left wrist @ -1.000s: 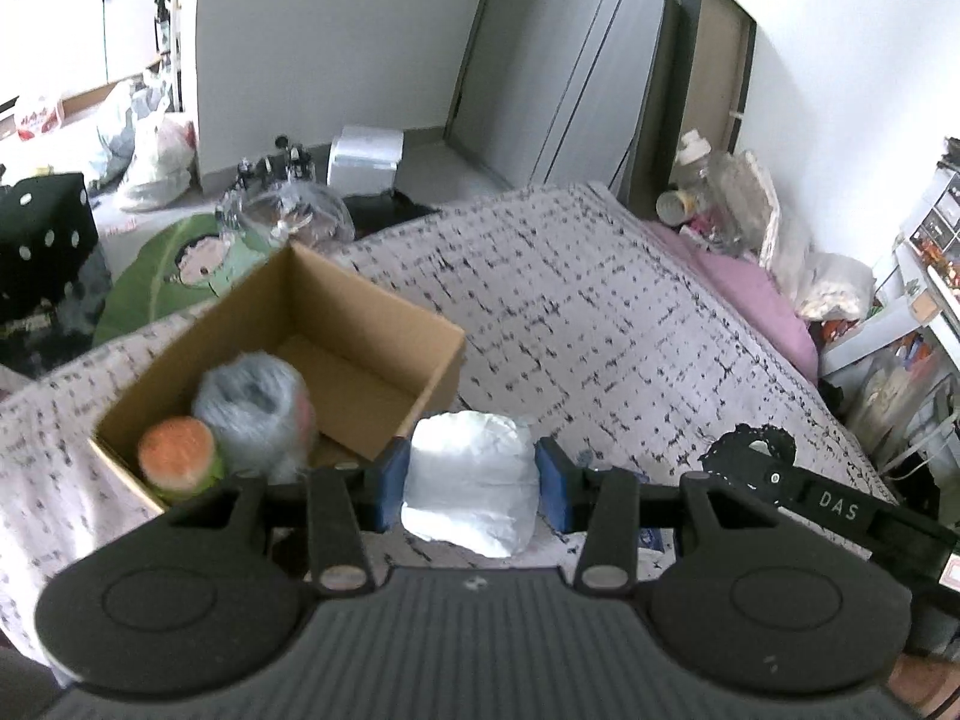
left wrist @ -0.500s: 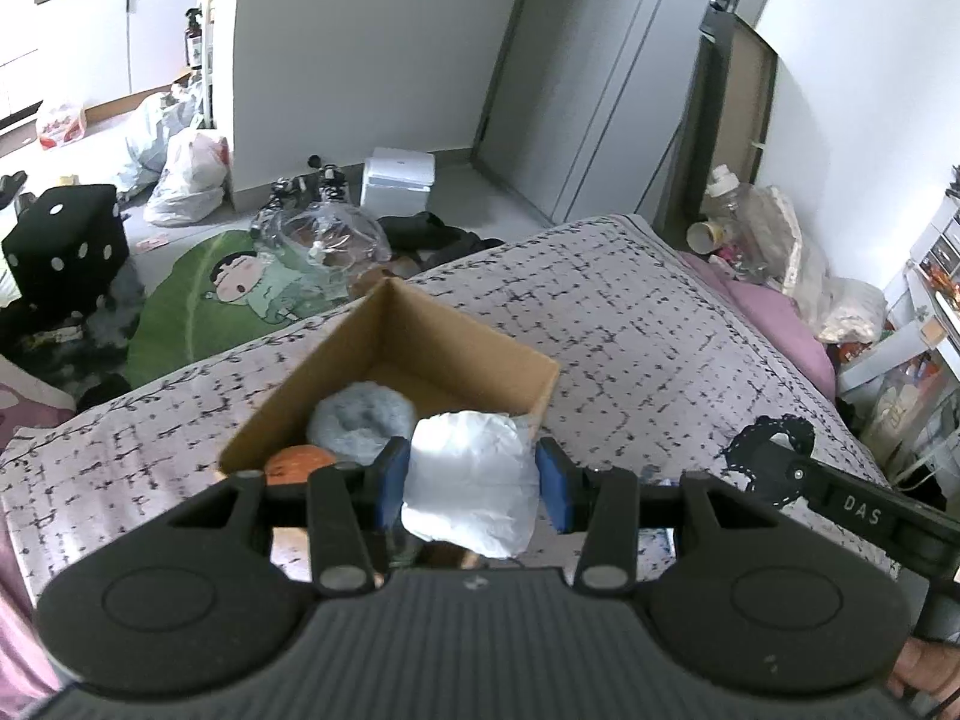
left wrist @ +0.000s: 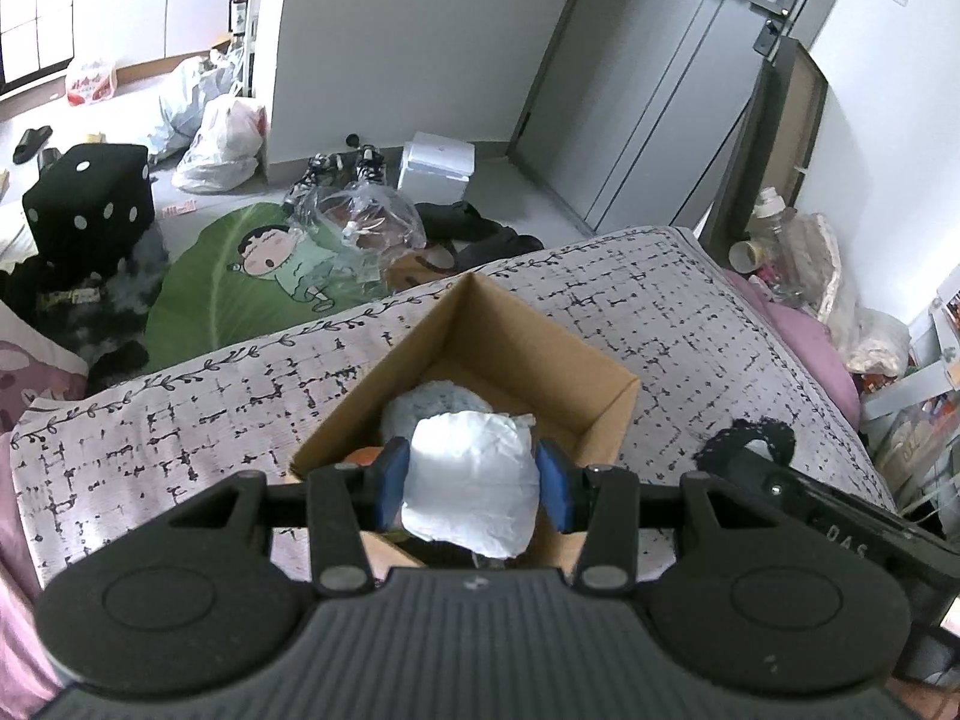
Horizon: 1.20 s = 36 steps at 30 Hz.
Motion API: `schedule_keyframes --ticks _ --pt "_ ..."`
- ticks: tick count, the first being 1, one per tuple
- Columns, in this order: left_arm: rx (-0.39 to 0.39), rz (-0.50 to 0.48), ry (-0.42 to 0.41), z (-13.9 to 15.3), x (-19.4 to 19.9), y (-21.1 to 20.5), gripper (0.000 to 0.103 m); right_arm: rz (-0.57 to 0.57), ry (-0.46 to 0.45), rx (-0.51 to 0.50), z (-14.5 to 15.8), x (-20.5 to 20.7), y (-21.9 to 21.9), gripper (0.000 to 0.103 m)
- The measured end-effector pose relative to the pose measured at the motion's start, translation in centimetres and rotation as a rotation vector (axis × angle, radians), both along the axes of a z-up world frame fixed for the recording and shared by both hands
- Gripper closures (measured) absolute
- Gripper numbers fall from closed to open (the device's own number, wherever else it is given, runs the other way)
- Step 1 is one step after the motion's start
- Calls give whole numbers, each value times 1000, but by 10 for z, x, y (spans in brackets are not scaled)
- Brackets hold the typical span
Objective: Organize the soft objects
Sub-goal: 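Carry the white roll and black plush with both tools over the box, then open both tools to drop the roll and black plush into the box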
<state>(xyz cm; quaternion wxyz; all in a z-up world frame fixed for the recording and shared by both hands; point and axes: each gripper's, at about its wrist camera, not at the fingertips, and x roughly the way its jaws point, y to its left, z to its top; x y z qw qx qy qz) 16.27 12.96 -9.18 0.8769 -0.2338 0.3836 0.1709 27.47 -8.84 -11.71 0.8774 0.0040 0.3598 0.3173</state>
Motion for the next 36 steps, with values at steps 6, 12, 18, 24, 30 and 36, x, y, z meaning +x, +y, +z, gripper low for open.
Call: schedule_keyframes --ticks 6,12,18,24,30,36 --pt "-29 3 9 -11 5 16 58 30 -3 31 -2 -5 19 79" --pt "-60 -4 20 -22 13 27 58 39 33 20 -14 -1 35 79" --pt "-77 -32 30 -25 26 33 58 68 115 48 -23 7 49 77" --pt "-75 -62 31 -25 42 34 58 67 186 67 -25 12 45 69" --pt "-66 -92 31 -23 60 26 58 34 175 77 -12 19 29 69" --pt "-55 -119 36 -23 75 12 58 -40 205 58 -13 32 8 69"
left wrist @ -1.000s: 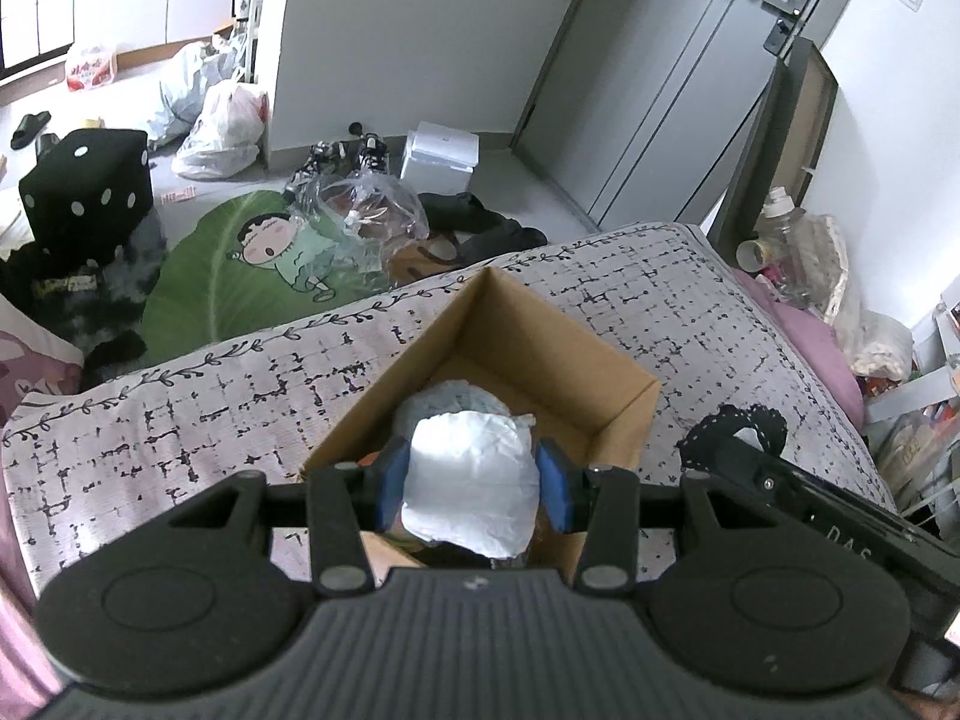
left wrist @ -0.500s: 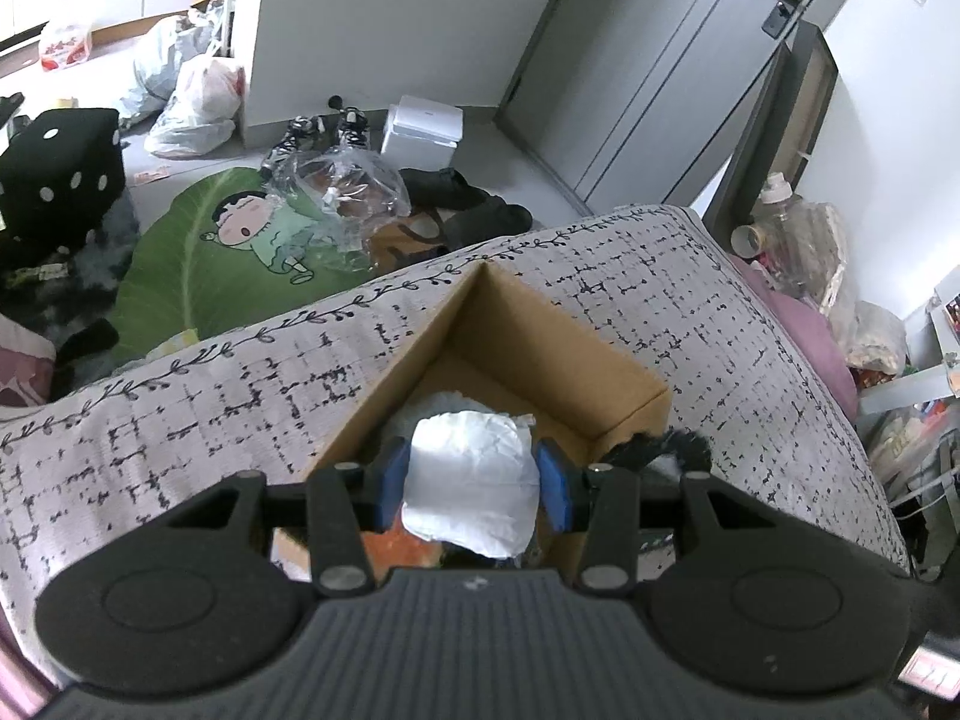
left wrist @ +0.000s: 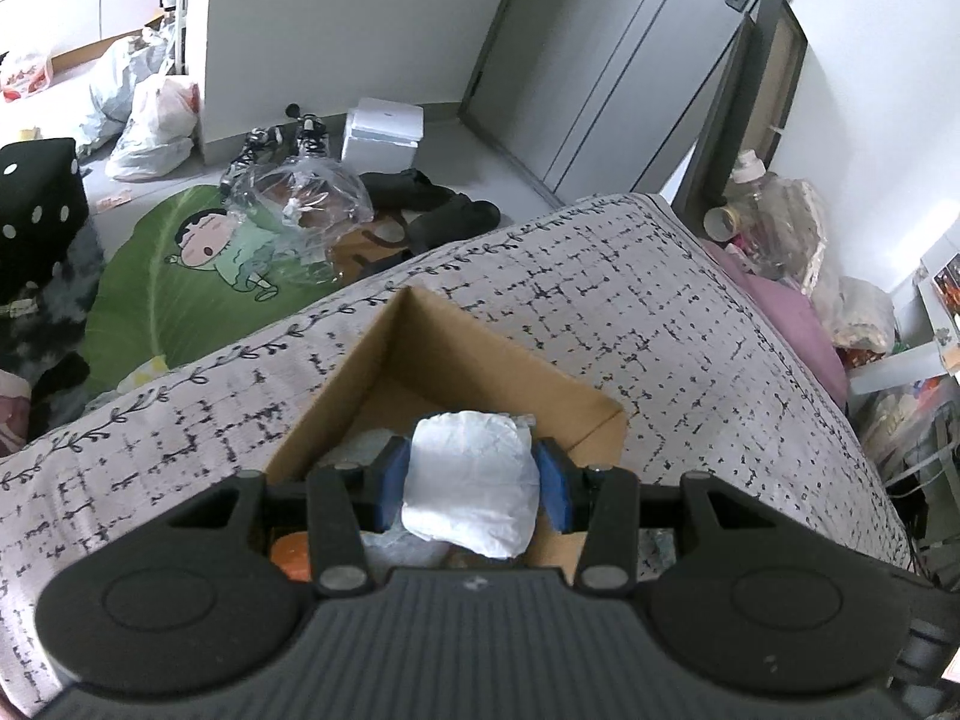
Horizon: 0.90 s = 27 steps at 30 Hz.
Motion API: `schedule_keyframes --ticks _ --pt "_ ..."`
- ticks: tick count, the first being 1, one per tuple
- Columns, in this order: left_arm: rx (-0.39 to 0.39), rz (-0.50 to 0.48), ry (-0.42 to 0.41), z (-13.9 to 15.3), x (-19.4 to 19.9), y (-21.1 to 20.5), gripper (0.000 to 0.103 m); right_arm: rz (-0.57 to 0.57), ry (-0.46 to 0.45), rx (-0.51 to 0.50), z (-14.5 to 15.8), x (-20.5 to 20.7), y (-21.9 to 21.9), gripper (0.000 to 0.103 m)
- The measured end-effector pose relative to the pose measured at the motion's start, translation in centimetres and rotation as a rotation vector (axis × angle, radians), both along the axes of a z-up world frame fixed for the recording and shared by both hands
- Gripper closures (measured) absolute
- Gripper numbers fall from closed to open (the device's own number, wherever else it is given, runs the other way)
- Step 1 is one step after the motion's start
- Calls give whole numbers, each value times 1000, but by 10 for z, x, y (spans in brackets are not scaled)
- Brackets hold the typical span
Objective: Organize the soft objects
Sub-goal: 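Open both tools to drop the roll and black plush into the box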
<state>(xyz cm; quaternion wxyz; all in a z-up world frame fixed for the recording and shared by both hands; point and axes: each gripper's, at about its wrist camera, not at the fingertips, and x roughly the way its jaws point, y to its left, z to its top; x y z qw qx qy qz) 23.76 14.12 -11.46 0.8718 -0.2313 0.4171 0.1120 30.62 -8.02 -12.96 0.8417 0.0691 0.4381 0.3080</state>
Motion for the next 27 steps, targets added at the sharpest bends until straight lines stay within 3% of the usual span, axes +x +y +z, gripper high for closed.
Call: schedule_keyframes --ticks 5,11,15,19,23,27 --pt "21 -13 26 -5 11 -14 58 -27 13 -7 1 4 -14 69" --pt "41 -6 82 -13 17 -25 45 -18 23 -2 2 10 -27 64" --pt "48 17 83 -11 12 -30 43 -28 37 3 5 13 -40 61" --pt "69 23 77 -5 7 -39 42 -38 58 10 7 16 -55 49" --pt "98 30 56 3 1 -51 32 -46 60 7 10 12 -67 34" --pt "110 28 38 8 -4 -62 30 -52 51 15 14 10 -79 22"
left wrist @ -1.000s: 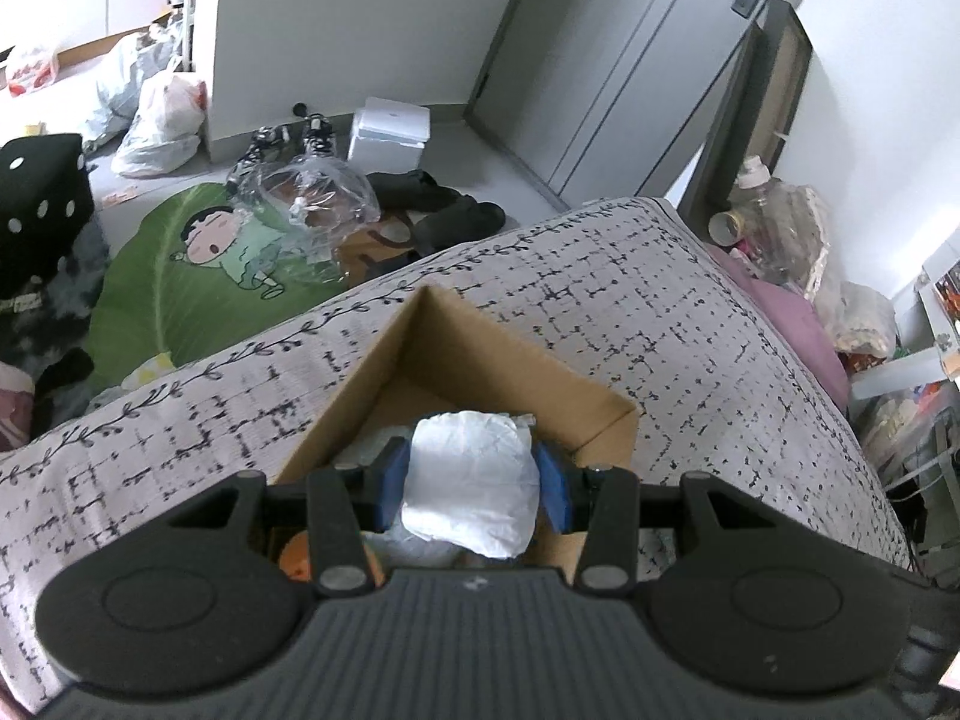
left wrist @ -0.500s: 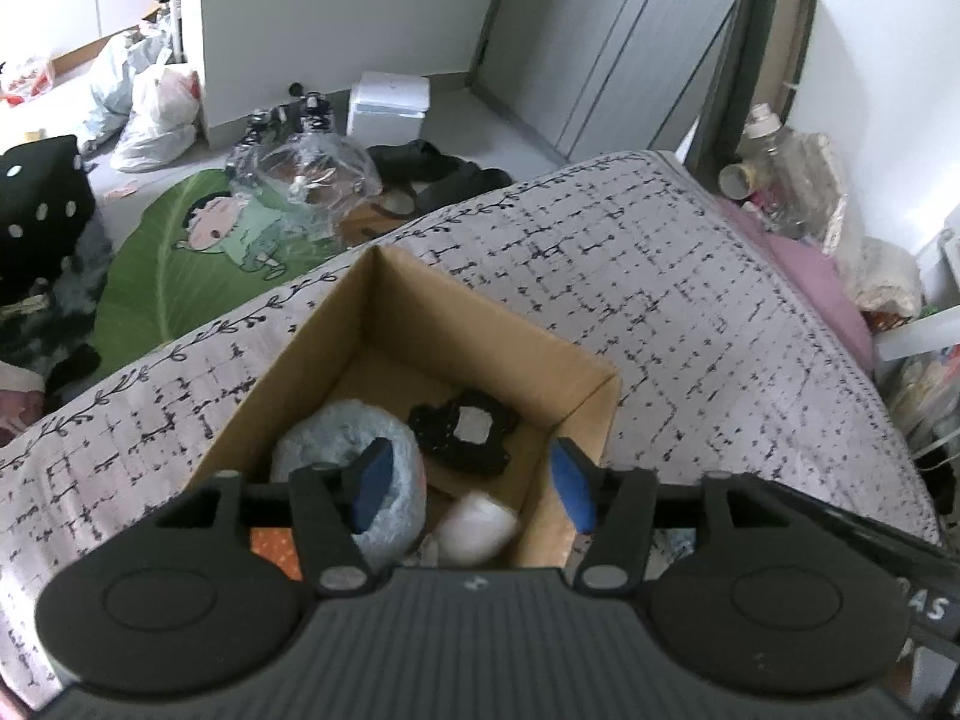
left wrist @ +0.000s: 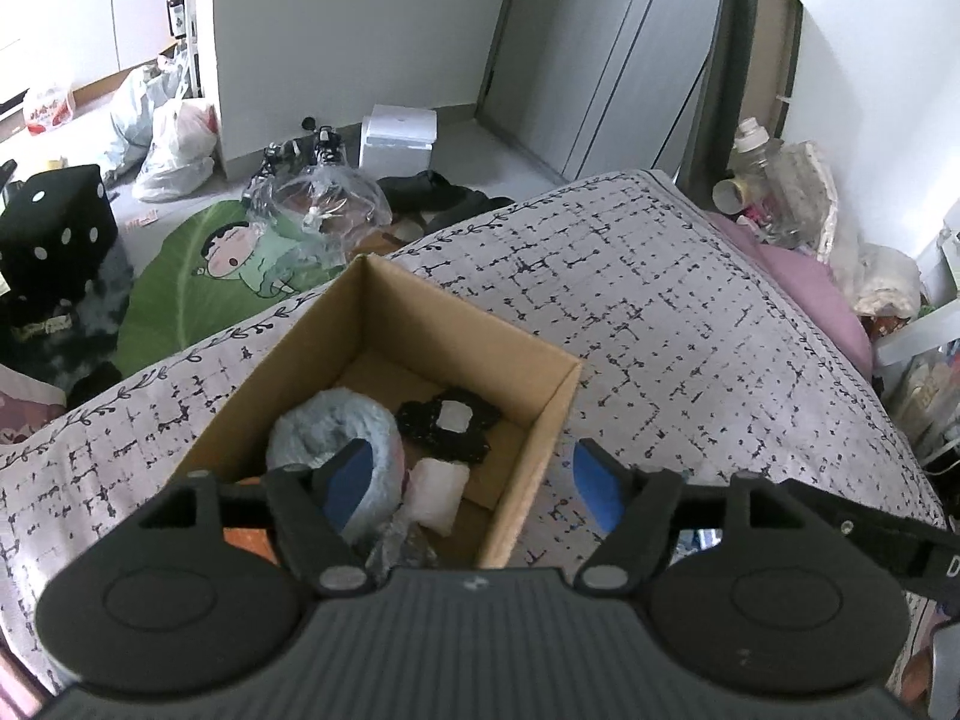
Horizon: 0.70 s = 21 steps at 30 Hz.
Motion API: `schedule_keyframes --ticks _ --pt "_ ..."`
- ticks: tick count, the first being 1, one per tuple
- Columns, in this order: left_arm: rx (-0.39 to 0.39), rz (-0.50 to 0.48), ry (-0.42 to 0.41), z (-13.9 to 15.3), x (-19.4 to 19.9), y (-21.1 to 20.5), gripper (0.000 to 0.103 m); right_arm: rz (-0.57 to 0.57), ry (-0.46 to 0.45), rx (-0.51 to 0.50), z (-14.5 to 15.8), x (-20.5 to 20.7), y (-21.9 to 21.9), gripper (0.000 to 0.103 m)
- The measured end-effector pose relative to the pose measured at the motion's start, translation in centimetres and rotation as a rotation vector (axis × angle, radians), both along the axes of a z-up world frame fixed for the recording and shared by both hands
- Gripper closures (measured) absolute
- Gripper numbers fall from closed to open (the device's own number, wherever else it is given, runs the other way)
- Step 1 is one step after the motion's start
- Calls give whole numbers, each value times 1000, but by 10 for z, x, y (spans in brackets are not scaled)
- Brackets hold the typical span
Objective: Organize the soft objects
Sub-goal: 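Open both tools to drop the roll and black plush into the box, then move both tools back to the grey plush and tissue pack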
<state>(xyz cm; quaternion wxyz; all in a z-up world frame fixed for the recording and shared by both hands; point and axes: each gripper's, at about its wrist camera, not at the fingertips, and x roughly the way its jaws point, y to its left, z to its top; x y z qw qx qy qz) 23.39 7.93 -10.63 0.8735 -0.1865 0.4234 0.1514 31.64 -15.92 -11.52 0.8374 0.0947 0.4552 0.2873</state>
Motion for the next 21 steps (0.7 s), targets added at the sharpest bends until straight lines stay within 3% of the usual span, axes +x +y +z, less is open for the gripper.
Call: schedule_keyframes --ticks 3,5,7,11,21 --pt "-9 4 -10 4 -4 -7 21 -10 12 19 2 2 -10 21" --pt "-2 1 -5 6 -5 -14 17 -29 16 21 2 4 -19 9" --pt "2 0 -5 8 -6 -20 15 -55 16 15 2 5 -27 5" --pt "4 1 -15 13 -9 -33 9 -91 44 37 -2 9 -43 1" --pt "-15 -1 -9 5 -5 -65 8 -174 119 52 -24 17 -70 1"
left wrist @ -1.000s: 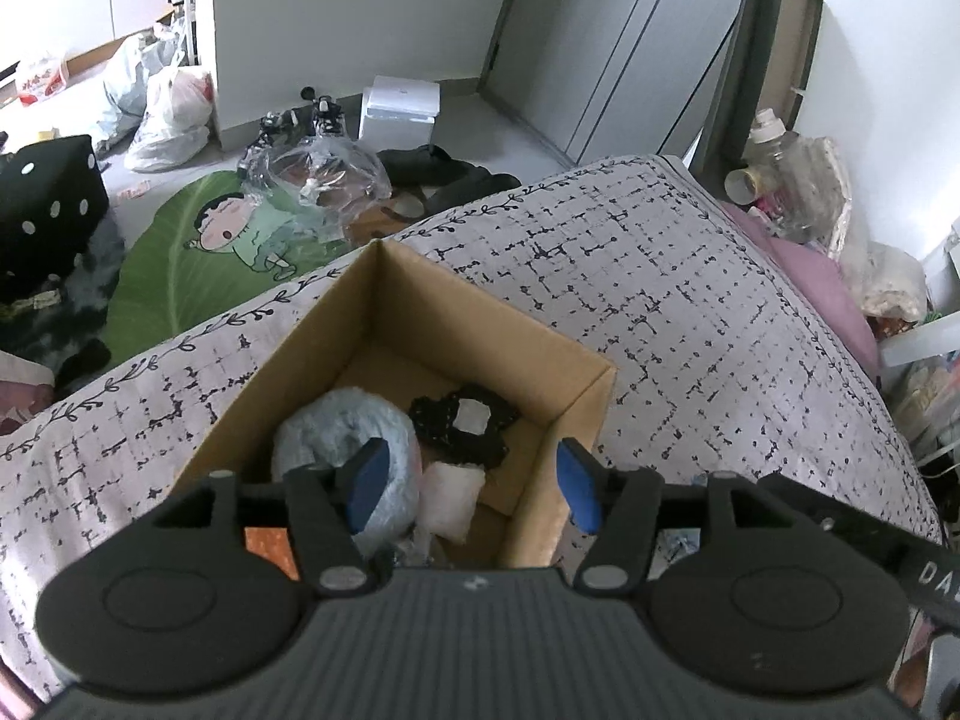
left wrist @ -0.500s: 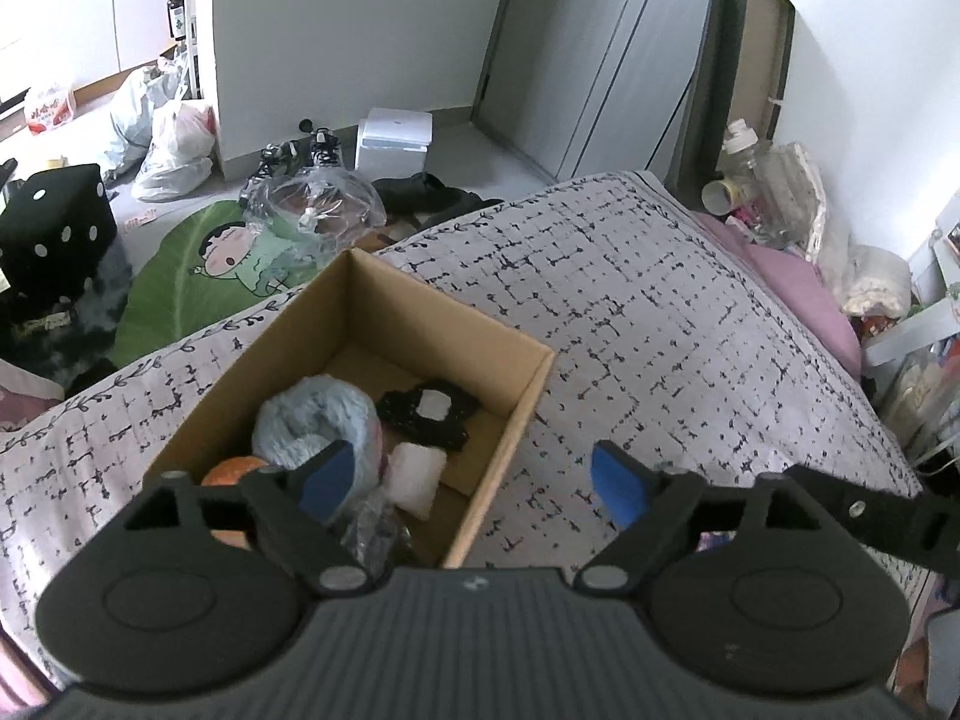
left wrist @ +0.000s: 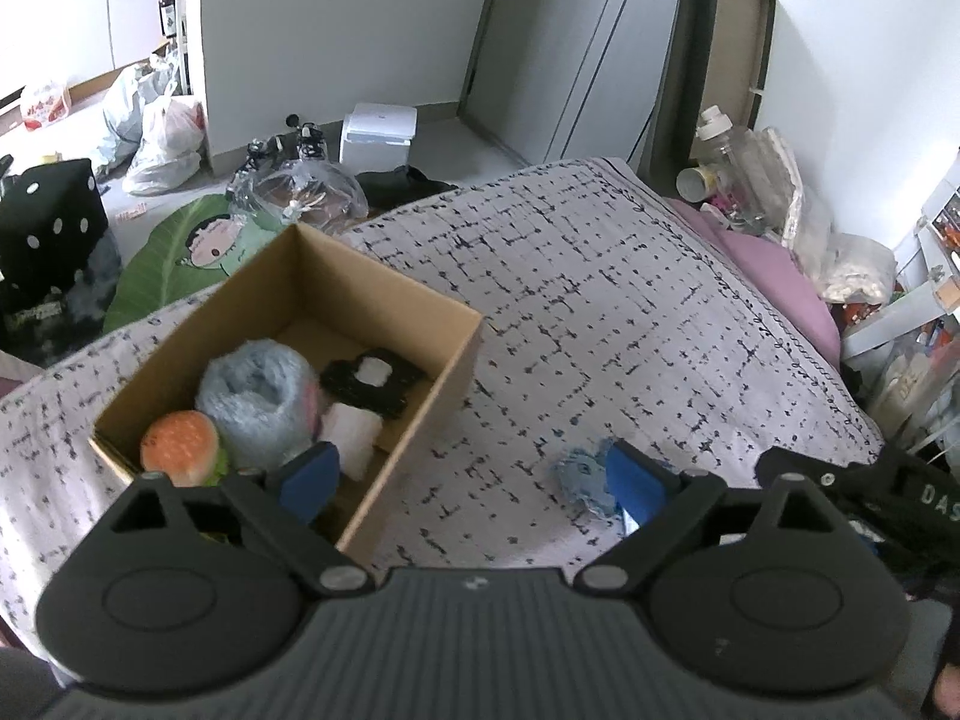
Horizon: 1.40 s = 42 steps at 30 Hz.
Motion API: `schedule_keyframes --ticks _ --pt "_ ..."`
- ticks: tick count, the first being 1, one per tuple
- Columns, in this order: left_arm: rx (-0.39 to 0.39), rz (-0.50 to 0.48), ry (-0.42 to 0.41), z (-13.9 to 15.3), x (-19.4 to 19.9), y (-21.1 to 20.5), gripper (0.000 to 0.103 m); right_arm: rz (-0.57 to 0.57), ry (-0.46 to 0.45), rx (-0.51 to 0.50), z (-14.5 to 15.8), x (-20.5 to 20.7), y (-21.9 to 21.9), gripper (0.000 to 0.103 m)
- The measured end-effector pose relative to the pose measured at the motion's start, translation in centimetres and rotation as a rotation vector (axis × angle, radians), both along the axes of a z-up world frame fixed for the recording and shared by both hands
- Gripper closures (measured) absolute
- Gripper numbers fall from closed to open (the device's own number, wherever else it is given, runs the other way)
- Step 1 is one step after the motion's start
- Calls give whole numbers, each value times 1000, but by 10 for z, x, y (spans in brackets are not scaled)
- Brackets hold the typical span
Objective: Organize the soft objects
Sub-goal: 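Move both tools back to the grey plush and tissue pack, then grasp the grey plush with the left tool while the right tool grasps the tissue pack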
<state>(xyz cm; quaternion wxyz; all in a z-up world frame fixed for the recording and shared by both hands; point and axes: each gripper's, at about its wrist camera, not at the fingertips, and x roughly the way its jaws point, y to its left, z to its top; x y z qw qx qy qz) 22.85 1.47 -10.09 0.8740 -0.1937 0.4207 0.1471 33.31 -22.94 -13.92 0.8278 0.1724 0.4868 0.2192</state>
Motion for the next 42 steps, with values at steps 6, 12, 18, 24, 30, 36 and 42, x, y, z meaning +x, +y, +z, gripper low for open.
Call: schedule_keyframes --ticks 6,12,18,24,30,36,42 --pt "-22 22 -1 -12 4 -11 8 -8 35 -41 -21 5 -5 1" --pt "-6 10 14 -26 15 -27 10 27 41 -79 -38 11 -2 6" --pt "-39 44 14 -38 24 -34 18 72 47 -98 -47 14 8 10" --pt "-54 86 28 -50 30 -37 33 84 65 -124 -58 18 13 18" --pt "-59 100 44 -61 37 -40 43 92 89 -162 -74 25 25 27" --pt "-63 114 58 -69 42 -37 45 123 90 -266 -90 22 43 51" --pt "-67 99 67 -78 49 -38 45 97 74 -289 -89 23 39 53"
